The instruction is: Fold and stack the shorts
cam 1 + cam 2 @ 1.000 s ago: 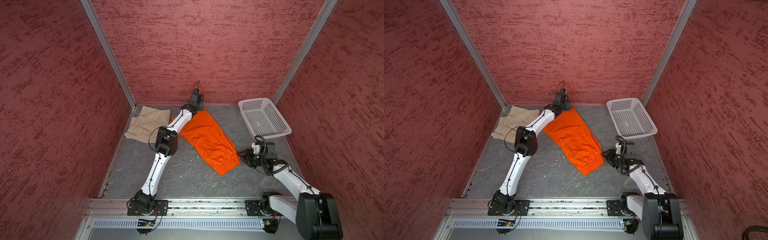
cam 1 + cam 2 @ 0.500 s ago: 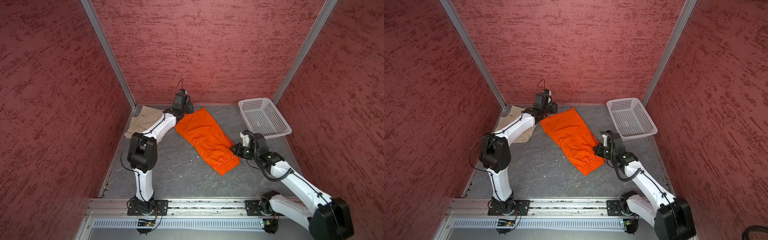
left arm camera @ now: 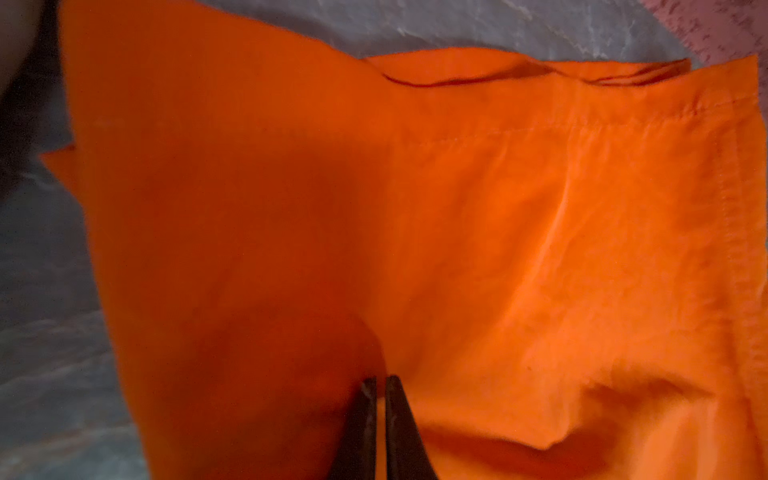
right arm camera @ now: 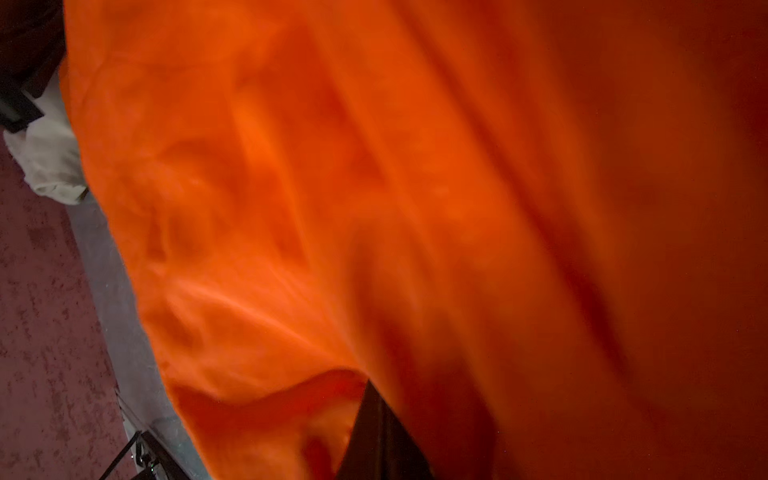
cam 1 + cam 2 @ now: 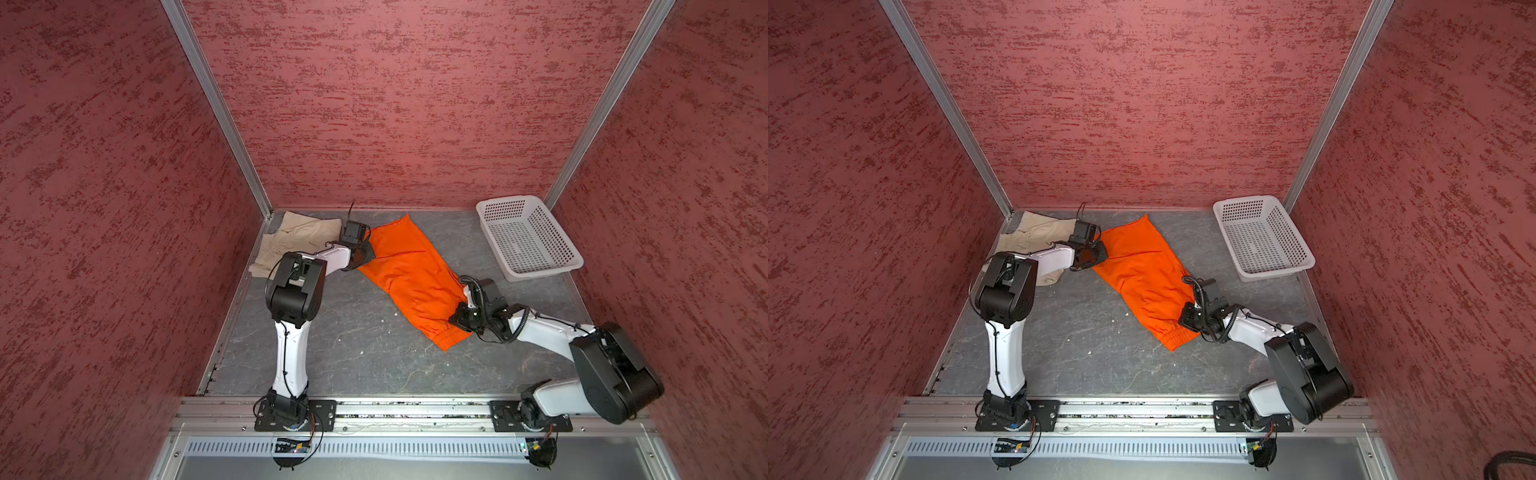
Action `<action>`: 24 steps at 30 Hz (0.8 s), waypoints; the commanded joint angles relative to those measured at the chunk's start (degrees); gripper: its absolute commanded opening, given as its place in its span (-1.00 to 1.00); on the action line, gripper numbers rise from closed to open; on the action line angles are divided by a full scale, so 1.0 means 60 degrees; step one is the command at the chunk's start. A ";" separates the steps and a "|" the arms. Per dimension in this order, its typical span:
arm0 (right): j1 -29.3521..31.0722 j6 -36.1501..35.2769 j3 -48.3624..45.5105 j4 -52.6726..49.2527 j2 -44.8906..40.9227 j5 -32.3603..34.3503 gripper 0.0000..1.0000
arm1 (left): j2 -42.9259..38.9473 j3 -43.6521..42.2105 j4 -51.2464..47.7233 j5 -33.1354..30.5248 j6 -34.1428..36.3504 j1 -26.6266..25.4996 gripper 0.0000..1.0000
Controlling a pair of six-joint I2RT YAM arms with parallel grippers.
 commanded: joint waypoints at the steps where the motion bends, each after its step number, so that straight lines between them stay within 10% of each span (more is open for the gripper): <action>1: -0.0629 -0.0190 -0.0298 -0.1316 -0.0720 0.0745 -0.89 | -0.0341 -0.0708 -0.0314 -0.0206 -0.0239 0.0058 -0.80; 14: -0.1457 -0.1284 0.0492 -0.2824 -0.3388 0.1305 -0.47 | -0.5027 -0.6039 0.1420 -0.0235 -0.1815 -0.1099 -0.64; 24: 0.1398 0.0054 0.1437 0.0537 -0.1002 0.0463 -0.55 | -0.4449 -0.3254 0.0917 -0.0095 -0.0551 -0.1583 -0.59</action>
